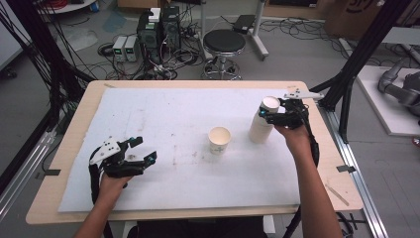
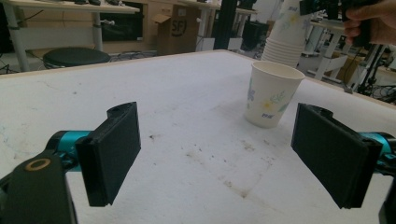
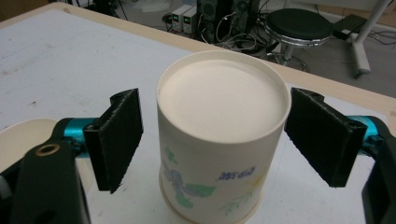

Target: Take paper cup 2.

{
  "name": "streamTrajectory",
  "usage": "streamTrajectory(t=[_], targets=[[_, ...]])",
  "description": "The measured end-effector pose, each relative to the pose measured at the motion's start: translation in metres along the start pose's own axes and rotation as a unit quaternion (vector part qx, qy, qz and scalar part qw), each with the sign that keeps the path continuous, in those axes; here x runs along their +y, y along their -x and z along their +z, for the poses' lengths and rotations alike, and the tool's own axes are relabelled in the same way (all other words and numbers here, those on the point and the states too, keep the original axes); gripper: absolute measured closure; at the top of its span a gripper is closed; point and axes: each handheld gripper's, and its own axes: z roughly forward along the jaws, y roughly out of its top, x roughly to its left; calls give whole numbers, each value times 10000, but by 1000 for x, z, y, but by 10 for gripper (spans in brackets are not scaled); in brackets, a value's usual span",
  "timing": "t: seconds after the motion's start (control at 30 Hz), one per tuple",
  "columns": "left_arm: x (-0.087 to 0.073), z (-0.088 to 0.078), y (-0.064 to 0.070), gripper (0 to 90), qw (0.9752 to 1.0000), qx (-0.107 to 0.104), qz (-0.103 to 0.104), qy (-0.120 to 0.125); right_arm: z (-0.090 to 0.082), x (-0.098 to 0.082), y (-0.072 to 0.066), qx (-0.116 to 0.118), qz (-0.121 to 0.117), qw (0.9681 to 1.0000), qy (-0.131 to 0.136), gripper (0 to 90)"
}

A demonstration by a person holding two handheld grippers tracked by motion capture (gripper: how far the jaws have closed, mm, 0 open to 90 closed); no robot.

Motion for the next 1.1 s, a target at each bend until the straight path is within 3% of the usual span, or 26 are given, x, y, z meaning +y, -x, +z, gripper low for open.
streamTrajectory(t=[0.27, 0.3, 0.4, 0.83, 1.1], targets=[[0, 0, 0, 157, 10000, 1, 1, -22, 9, 2, 0, -53, -32, 10000, -44, 212], [0, -1, -1, 157, 10000, -2, -4, -16, 9, 2, 1, -75, -21, 9999, -67, 294], [0, -1, -1, 157, 10000, -3, -7, -23, 8, 2, 3, -17, -14, 10000, -54, 328], [0, 0, 0, 158, 10000, -10, -32, -10, 5, 9, 3, 32, -31, 10000, -20, 331], [0, 0, 0, 158, 10000, -46, -23, -12, -4, 19, 4, 37, 61, 9998, 199, 334]])
